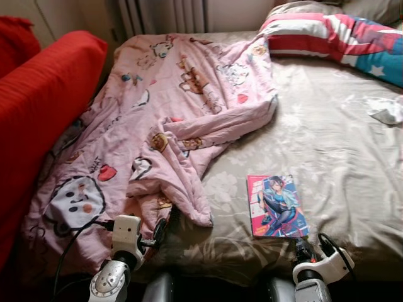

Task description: Clean up the room

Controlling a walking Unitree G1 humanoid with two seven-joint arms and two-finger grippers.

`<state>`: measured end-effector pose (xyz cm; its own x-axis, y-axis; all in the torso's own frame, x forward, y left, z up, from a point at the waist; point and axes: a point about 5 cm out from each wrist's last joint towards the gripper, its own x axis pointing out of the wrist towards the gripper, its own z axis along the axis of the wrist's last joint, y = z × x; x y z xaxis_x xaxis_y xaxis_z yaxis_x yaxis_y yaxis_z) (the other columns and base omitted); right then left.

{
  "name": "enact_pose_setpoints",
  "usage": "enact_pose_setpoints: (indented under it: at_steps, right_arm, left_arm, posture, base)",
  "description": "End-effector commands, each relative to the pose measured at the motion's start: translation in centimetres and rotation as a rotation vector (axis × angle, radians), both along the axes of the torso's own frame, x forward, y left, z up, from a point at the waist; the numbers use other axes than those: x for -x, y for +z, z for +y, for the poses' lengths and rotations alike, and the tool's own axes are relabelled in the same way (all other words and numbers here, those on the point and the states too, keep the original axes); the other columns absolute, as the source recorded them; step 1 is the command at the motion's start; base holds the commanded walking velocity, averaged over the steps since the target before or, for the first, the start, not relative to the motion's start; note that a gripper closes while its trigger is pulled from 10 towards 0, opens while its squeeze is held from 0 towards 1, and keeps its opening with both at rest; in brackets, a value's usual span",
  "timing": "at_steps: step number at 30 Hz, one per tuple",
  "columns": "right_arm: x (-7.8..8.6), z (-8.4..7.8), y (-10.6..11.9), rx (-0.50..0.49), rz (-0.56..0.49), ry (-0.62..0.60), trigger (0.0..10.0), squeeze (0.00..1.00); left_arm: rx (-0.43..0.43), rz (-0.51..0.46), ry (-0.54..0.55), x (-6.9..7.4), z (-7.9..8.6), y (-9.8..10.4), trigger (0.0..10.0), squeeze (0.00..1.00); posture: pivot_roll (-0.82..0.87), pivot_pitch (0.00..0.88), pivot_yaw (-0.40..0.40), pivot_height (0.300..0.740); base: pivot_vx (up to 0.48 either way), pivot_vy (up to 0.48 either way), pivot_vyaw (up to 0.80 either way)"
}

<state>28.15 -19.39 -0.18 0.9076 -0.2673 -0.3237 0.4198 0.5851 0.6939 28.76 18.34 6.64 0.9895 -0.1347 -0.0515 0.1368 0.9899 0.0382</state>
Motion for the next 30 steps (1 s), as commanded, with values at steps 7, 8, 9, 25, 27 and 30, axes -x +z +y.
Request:
enact_pose_setpoints:
  at_steps: [7,8,9,25,27,30]
  right_arm:
    - [-0.4,0.6,0.2,-0.008,-0.022,0.047,10.0,0.0]
    - [-0.6,0.6,0.5,-0.018,-0.051,0.043,10.0,0.6]
    - [-0.8,0.7,0.8,-0.029,-0.076,0.048,10.0,1.0]
    - [-2.0,2.6,2.3,0.177,-0.14,0.255,10.0,1.0]
    - [-2.7,3.4,3.2,0.284,-0.174,0.346,10.0,1.0]
    - [-3.1,3.7,3.8,0.307,-0.2,0.375,10.0,1.0]
  left_arm:
    - [-0.033,0.034,0.005,0.7,0.5,-1.0,10.0,0.0]
    - [-0.034,0.035,0.005,0.7,0.5,-1.0,10.0,0.0]
    - [-0.035,0.035,0.004,0.7,0.5,-1.0,10.0,0.0]
    - [-0.049,0.041,0.005,1.2,0.9,-1.1,10.0,0.0]
    - [-0.049,0.042,0.003,1.2,0.8,-1.1,10.0,0.0]
    - [-0.048,0.042,0.002,1.2,0.7,-1.1,10.0,0.0]
  posture:
    - [0.07,0.21,0.06,0.587]
    - [0.07,0.21,0.061,0.587]
    - [0.07,0.214,0.063,0.587]
    - [0.08,0.238,0.07,0.587]
    - [0.08,0.242,0.072,0.587]
    - [0.08,0.243,0.07,0.587]
  base:
    - [0.0,0.0,0.0]
    - [0.0,0.0,0.0]
    - [0.0,0.0,0.0]
    - [0.0,0.0,0.0]
    - [0.0,0.0,0.0]
    - [0.0,0.0,0.0]
